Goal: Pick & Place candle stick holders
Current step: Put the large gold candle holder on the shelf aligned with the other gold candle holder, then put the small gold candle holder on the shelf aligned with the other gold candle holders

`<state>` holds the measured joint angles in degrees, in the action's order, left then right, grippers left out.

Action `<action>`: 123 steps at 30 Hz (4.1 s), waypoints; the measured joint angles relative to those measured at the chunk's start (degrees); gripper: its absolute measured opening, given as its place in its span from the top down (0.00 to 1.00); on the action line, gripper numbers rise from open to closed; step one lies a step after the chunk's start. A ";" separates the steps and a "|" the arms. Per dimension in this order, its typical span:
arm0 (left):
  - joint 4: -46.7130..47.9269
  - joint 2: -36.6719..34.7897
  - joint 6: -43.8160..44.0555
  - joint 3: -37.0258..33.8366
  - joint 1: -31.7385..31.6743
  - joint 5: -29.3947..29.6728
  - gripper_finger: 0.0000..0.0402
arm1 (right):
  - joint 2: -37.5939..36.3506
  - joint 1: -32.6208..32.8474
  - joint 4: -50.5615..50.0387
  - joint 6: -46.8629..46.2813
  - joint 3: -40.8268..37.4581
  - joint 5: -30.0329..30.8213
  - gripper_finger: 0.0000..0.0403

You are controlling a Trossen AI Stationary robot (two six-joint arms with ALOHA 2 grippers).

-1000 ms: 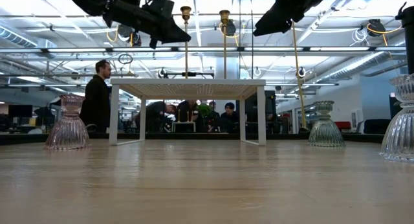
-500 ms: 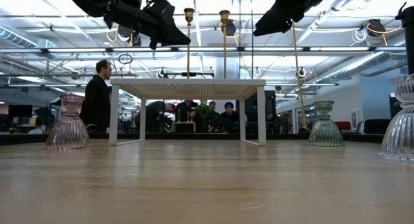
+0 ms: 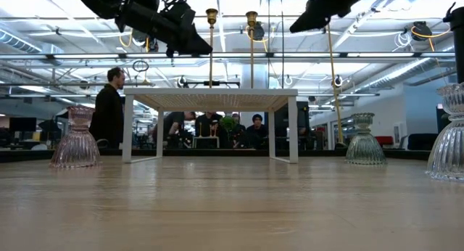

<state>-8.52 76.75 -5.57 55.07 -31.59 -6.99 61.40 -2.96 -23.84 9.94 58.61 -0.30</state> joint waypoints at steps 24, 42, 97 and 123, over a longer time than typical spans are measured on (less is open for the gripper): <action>13.15 -14.54 -1.79 -0.02 10.23 7.10 0.52 | -9.52 23.06 -19.76 -21.03 0.00 0.03 0.48; 13.06 -14.95 -3.18 -0.02 14.42 7.11 0.52 | -15.13 39.59 -12.11 -30.06 -10.25 0.19 0.48; 8.39 -14.89 -1.67 -0.02 14.44 6.89 0.52 | -23.05 51.82 47.40 -33.24 -56.01 7.75 0.98; 8.28 -14.91 -3.33 -0.02 21.01 6.92 0.52 | -23.16 39.46 47.59 -7.24 -36.33 16.80 1.00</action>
<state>-0.23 61.84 -8.91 55.05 -10.57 -0.07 38.24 36.51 23.74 2.70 22.28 16.50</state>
